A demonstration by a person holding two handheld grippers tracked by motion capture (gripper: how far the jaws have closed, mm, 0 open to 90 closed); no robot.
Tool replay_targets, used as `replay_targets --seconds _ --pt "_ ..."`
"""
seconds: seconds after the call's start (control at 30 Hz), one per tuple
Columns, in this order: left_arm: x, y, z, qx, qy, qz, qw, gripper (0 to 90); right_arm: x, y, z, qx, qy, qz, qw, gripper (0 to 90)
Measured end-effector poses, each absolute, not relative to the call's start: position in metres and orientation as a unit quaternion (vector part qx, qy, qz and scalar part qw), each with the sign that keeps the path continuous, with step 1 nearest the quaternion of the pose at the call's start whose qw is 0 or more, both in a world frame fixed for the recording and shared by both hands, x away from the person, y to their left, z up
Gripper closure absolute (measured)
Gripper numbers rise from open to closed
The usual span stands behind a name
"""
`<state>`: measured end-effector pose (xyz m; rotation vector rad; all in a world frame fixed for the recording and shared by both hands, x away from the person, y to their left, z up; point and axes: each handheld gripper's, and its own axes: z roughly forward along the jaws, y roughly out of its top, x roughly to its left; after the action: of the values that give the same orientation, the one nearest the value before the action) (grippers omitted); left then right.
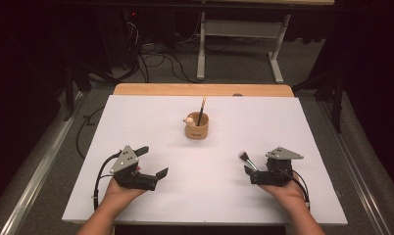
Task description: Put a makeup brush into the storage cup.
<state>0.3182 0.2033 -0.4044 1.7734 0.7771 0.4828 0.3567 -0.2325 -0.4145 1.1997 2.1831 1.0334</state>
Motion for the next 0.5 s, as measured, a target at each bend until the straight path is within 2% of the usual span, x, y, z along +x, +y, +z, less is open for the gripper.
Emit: replay_targets --seconds 0.5 --pt "0.3171 0.2026 -0.4037 0.746 0.328 0.203 0.544 0.0 0.3579 -0.2331 -0.4196 0.443 0.801 0.345 0.205 1.8"
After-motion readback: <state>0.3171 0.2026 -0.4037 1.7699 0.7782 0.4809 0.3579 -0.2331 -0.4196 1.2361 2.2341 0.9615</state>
